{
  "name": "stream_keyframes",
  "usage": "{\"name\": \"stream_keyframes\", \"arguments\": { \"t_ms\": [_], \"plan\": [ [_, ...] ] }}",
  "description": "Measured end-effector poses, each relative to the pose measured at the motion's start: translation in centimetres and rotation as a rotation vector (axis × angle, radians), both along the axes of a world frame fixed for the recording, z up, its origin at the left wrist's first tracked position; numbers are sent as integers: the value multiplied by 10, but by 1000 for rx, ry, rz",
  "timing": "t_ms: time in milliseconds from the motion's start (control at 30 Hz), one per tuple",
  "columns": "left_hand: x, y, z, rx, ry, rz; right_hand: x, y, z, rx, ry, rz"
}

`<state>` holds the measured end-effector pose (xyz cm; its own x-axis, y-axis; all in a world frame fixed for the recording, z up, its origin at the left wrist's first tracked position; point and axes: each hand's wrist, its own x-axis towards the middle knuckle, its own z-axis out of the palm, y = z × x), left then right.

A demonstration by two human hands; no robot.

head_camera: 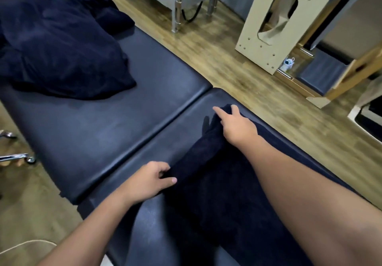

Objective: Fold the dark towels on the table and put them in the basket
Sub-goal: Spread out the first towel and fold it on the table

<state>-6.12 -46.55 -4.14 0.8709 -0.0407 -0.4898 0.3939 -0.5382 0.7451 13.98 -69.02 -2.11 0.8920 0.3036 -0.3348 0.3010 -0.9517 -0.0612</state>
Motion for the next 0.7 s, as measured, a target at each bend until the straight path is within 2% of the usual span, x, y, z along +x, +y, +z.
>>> {"name": "stream_keyframes", "arguments": {
  "t_ms": [67, 167, 200, 267, 300, 333, 433, 467, 500, 567, 633, 700],
  "plan": [
    [2, 10, -9, 209, -25, 22, 9, 14, -1, -46, 20, -19],
    [2, 10, -12, 315, -47, 68, 24, 27, -2, -75, -38, -15],
    [1, 9, -9, 257, -49, 86, 29, 29, 0, -87, -66, -7],
    [0, 9, -3, -85, -41, 211, 39, 30, 6, -59, -122, -29],
    [0, 11, 1, -199, -38, 284, 43, 28, 9, -23, -164, -58],
    [0, 15, 1, -203, -45, 325, 46, 25, 10, 25, -216, -101],
    [3, 24, -6, 292, -51, 147, 43, 19, 5, 139, -309, -201],
    [4, 25, -5, 374, -48, 114, 42, 21, 1, 142, -301, -191],
    [6, 26, -3, 372, -55, 123, 42, 23, -2, 141, -270, -167],
    [10, 30, 1, 218, -94, 222, 46, 29, 0, 171, -226, -147],
    [10, 34, 1, 123, -85, 293, 54, 33, 6, 251, -282, -199],
    [13, 33, -2, 384, -26, 241, 59, 34, 6, 321, -316, -279]
  ]
}}
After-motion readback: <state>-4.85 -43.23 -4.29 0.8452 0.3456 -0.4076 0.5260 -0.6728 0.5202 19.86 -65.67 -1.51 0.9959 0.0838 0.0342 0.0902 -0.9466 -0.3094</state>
